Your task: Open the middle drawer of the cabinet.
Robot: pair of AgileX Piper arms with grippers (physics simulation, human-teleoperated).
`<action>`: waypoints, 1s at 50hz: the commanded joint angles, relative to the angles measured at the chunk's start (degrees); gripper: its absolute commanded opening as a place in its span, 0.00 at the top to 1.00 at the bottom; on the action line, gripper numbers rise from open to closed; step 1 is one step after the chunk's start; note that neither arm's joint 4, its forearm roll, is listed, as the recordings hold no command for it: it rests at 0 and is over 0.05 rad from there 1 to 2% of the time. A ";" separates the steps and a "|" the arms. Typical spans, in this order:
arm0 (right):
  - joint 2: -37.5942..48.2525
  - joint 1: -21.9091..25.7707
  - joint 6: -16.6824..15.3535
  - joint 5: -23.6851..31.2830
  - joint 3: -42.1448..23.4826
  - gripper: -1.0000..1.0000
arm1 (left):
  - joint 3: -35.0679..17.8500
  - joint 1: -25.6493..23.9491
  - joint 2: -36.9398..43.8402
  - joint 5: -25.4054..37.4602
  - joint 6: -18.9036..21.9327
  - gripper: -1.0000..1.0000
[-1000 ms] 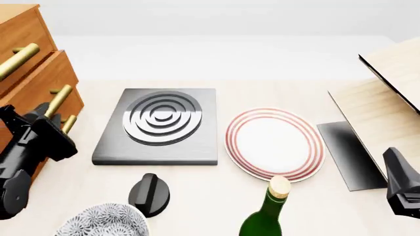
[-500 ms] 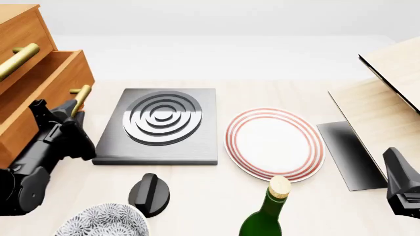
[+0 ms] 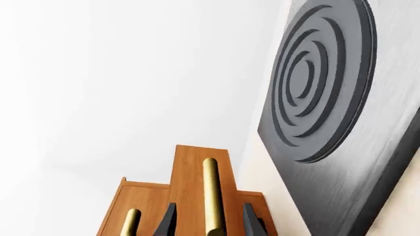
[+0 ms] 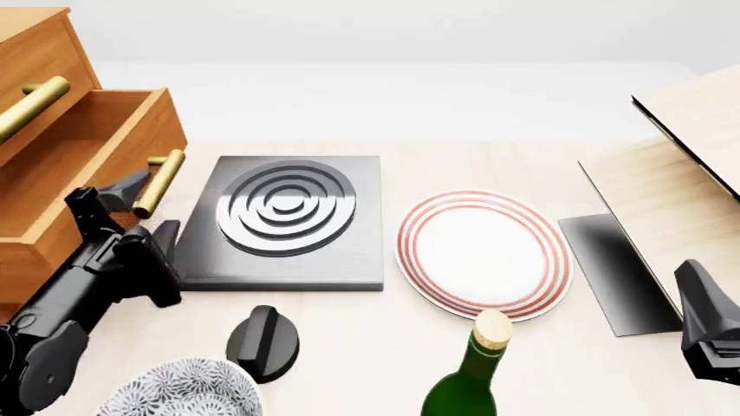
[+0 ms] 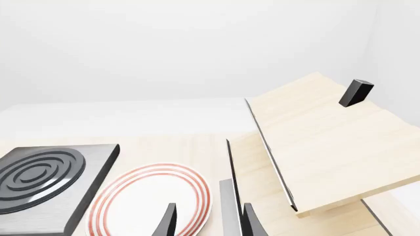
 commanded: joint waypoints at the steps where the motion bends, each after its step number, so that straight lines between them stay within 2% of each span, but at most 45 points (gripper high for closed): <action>1: 0.00 -0.01 0.00 0.00 0.00 0.00 | 11.20 -3.16 -12.82 -0.40 -2.41 0.00; 11: -0.01 -0.01 0.00 0.01 0.00 0.00 | 11.21 -7.51 -16.43 -0.36 -6.09 0.00; 12: 0.02 -0.01 0.00 -0.01 0.00 0.00 | 11.21 -7.85 -21.19 4.00 -7.17 0.00; 13: -0.01 -0.01 0.00 0.01 0.00 0.00 | 11.21 -7.73 -36.98 19.37 -7.59 0.00; 16: 0.00 -0.01 -0.01 0.00 0.00 0.00 | 11.21 -7.37 -76.10 57.85 -7.81 0.00; 17: 0.01 0.01 -0.01 -0.01 0.00 0.00 | 11.21 -7.27 -84.66 66.13 -8.17 0.00; 18: -0.01 -0.01 0.01 0.01 0.00 0.00 | 11.21 -7.38 -87.65 68.71 -9.29 0.00; 27: 0.01 0.01 0.00 0.00 0.00 0.00 | 10.80 -7.85 -87.73 67.49 -14.28 0.00; 31: -0.01 0.00 0.00 0.00 0.00 0.00 | 4.64 -7.94 -87.74 71.19 -18.14 0.00; 33: 0.01 0.00 0.00 -0.01 0.00 0.00 | 0.14 -7.76 -87.72 75.81 -22.10 0.00; 35: -0.01 -0.01 0.01 0.00 0.00 0.00 | -3.27 -7.67 -87.74 78.78 -24.43 0.00; 39: 0.01 0.00 0.00 -0.01 0.00 0.00 | -12.72 -7.73 -87.74 86.25 -31.94 0.00; 41: -0.01 0.01 0.01 0.00 0.00 0.00 | -17.90 -8.01 -87.72 92.26 -37.56 0.00; 42: 0.02 0.01 -0.01 -0.01 0.00 0.00 | -18.89 -7.55 -87.72 92.33 -37.75 0.00; 44: 0.00 -0.01 0.01 0.00 0.00 0.00 | -21.46 -7.94 -87.66 96.25 -41.84 0.00; 45: 0.01 -0.01 0.01 0.00 0.00 0.00 | -22.27 -7.55 -87.39 97.23 -42.59 0.00; 48: -0.01 0.00 0.00 0.00 0.00 0.00 | -24.30 -6.12 -84.69 98.85 -46.29 0.00; 49: 0.01 -0.01 0.01 0.00 0.00 0.00 | -25.60 -5.75 -82.97 99.53 -48.72 0.00; 50: 0.04 0.00 0.00 -0.02 0.00 0.00 | -26.02 -5.60 -82.51 99.64 -49.03 0.00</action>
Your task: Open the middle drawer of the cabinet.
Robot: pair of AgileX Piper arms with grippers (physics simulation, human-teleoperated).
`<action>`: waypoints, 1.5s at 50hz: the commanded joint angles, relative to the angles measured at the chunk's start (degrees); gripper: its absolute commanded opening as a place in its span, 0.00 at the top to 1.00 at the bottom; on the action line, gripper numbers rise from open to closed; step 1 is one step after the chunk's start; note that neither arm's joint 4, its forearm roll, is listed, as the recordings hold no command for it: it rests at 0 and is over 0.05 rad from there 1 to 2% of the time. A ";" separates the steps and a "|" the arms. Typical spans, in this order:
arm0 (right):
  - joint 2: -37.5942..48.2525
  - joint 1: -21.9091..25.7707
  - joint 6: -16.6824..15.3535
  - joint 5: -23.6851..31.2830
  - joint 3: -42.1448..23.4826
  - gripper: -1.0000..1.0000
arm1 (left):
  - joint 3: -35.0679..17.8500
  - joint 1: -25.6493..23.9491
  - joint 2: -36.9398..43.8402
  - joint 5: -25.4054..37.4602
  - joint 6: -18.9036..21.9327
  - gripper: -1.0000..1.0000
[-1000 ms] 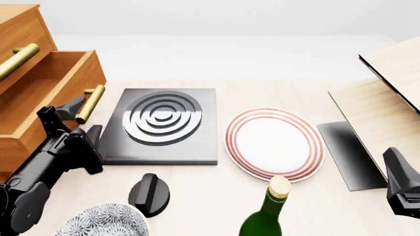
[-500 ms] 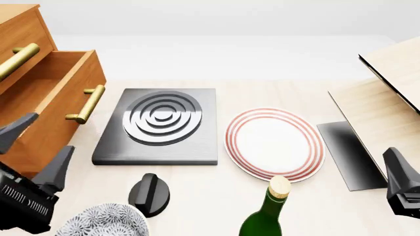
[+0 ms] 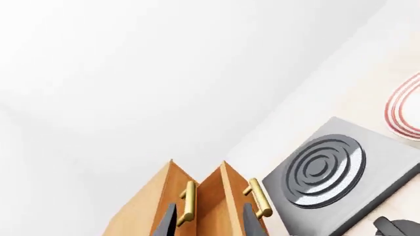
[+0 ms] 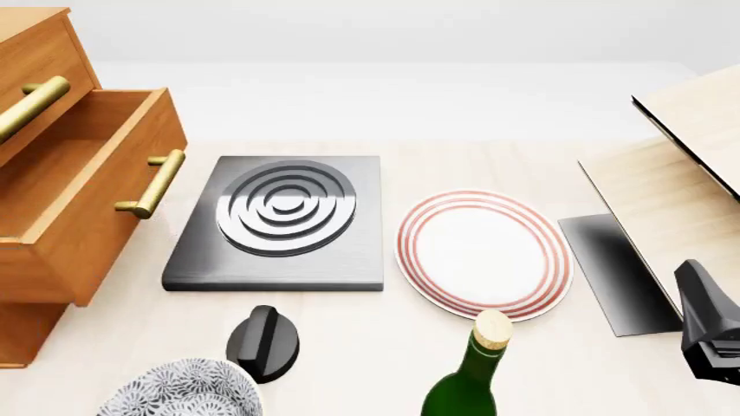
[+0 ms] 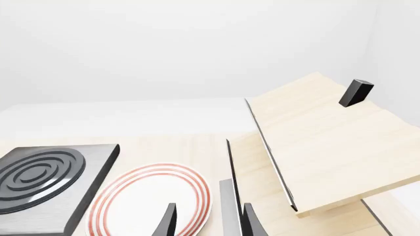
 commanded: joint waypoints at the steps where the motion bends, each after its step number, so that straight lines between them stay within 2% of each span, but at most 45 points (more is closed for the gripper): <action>1: 0.03 0.00 0.01 -0.02 0.00 0.00 | -13.24 1.44 3.41 13.38 -16.10 0.00; 3: 0.00 0.00 0.00 0.00 0.00 0.00 | -16.17 1.28 7.43 14.57 -20.63 0.00; 8: 0.03 0.00 0.00 -0.02 0.00 0.00 | -19.34 0.83 11.49 14.81 -23.36 0.00; 10: 0.01 -0.01 0.00 -0.01 0.00 0.00 | -23.01 0.91 14.80 15.86 -27.27 0.00; 14: 0.00 0.00 0.01 0.00 0.00 0.00 | -25.25 1.13 18.46 15.53 -30.12 0.00; 15: 0.01 0.00 -0.01 0.00 0.00 0.00 | -26.98 0.60 20.42 16.01 -32.61 0.00; 17: 0.00 0.01 0.00 0.00 0.00 0.00 | -28.15 1.87 22.03 16.37 -34.10 0.00; 19: 0.01 0.02 -0.01 -0.01 0.00 0.00 | -28.30 2.24 23.24 16.39 -34.75 0.00; 20: -0.03 0.00 0.00 0.02 0.00 0.00 | -27.89 5.17 24.80 15.65 -34.89 0.00; 22: 0.02 0.00 0.00 -0.01 0.00 0.00 | -27.54 5.61 25.41 15.19 -35.07 0.00; 23: 0.02 0.00 0.00 -0.01 0.00 0.00 | -27.23 5.26 26.92 14.87 -36.58 0.00; 29: 0.03 0.00 -0.01 -0.02 0.00 0.00 | -24.59 5.94 31.25 11.84 -38.65 0.00; 30: 0.01 0.01 0.00 -0.01 0.00 0.00 | -23.90 4.81 32.41 10.79 -39.63 0.00; 41: -0.02 0.00 0.00 0.01 0.00 0.00 | -23.27 5.78 37.93 9.46 -46.25 0.00; 50: -0.01 0.00 0.00 0.00 0.00 0.00 | -21.69 7.75 38.98 8.22 -46.81 0.00; 51: -0.01 0.00 0.00 0.01 0.00 0.00 | -21.30 9.54 39.27 7.92 -47.13 0.00; 67: -0.01 0.00 0.00 0.00 0.00 0.00 | -15.30 9.81 40.09 2.91 -48.06 0.00; 75: -0.01 0.00 0.00 0.01 0.00 0.00 | -12.85 12.20 40.83 0.18 -47.28 0.00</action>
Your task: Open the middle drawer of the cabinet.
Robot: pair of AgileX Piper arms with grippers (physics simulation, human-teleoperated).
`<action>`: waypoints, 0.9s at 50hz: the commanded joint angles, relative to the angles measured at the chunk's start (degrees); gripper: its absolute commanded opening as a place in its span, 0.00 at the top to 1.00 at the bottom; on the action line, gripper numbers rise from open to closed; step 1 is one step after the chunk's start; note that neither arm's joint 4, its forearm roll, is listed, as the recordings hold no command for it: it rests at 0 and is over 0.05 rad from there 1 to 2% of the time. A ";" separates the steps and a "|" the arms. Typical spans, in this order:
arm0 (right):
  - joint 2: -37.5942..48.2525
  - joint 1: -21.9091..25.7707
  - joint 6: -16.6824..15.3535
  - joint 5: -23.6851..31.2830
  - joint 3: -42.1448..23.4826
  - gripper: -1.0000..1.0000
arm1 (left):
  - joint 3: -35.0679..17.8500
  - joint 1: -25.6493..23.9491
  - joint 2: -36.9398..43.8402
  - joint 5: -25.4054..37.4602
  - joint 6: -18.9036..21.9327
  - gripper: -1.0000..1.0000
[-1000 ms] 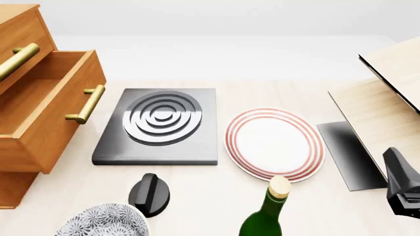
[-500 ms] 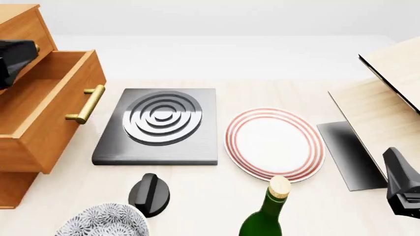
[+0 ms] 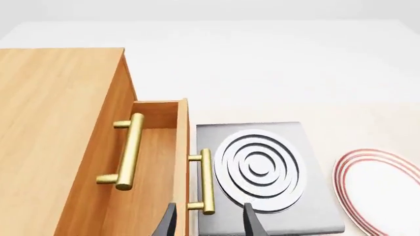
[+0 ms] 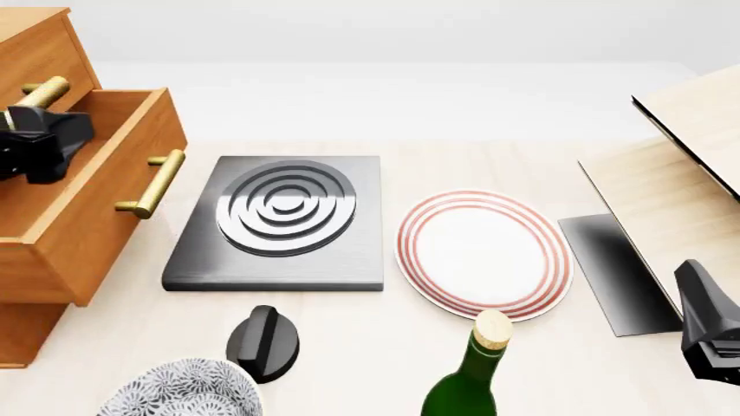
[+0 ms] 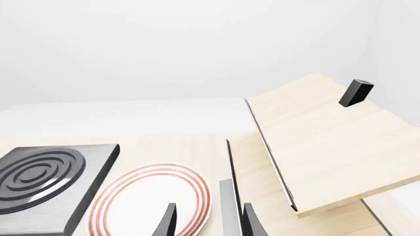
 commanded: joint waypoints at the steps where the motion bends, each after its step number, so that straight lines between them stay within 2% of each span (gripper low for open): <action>1: -0.01 0.00 0.01 0.01 0.00 0.00 | 3.50 2.35 0.85 -3.47 0.30 0.00; 7: -0.02 -0.01 0.00 0.01 0.00 0.00 | 4.82 4.50 0.89 -4.96 1.66 0.00; 45: -0.01 0.00 0.01 0.01 0.00 0.00 | 11.40 4.92 11.96 -17.05 1.83 0.00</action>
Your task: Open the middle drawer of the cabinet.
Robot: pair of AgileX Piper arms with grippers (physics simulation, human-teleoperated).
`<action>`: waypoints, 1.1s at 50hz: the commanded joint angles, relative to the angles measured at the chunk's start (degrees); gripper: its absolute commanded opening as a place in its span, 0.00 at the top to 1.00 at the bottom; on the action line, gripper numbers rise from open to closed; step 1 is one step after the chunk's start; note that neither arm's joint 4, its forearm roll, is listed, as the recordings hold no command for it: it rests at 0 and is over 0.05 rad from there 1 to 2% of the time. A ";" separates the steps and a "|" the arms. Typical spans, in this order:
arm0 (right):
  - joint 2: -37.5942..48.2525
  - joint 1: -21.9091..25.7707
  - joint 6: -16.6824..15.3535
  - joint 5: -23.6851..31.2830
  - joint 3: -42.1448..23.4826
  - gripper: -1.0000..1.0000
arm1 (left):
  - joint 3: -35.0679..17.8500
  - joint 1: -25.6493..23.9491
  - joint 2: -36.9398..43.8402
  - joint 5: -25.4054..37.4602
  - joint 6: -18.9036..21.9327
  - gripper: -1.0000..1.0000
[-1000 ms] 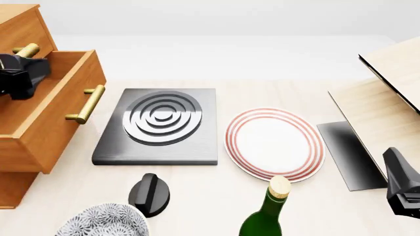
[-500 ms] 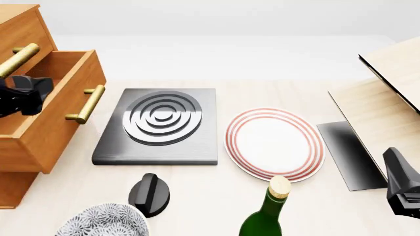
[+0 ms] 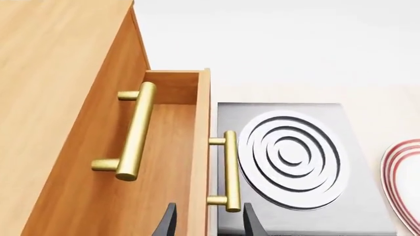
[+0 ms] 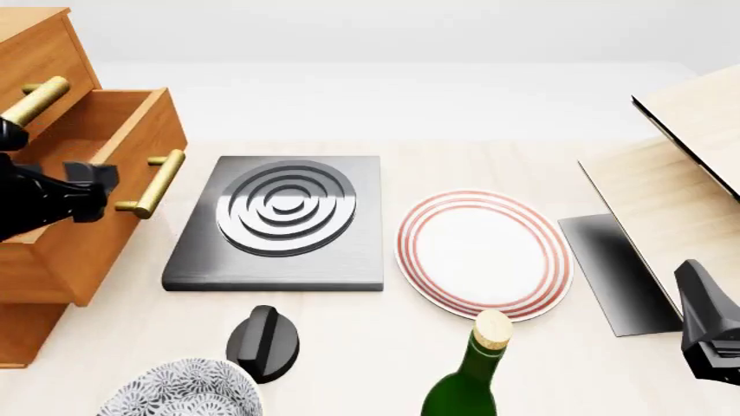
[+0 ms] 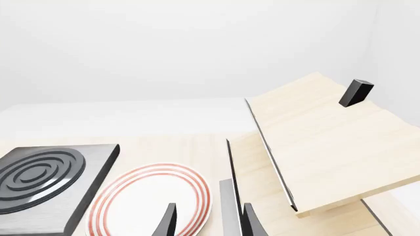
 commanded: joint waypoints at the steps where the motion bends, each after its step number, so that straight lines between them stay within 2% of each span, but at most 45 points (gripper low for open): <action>1: 0.01 -0.01 -0.01 0.00 0.00 0.00 | 1.57 -0.35 2.63 -2.80 -0.26 0.00; 19: -0.01 0.00 0.00 0.00 0.00 0.00 | 3.05 -3.19 5.25 -4.93 -1.90 0.00; 40: 0.01 0.00 -0.01 -0.01 0.00 0.00 | 3.00 -7.00 2.39 -2.28 -2.92 0.00; 55: -0.02 -0.01 0.00 0.01 0.00 0.00 | 3.10 -13.84 1.56 -1.66 -4.17 0.00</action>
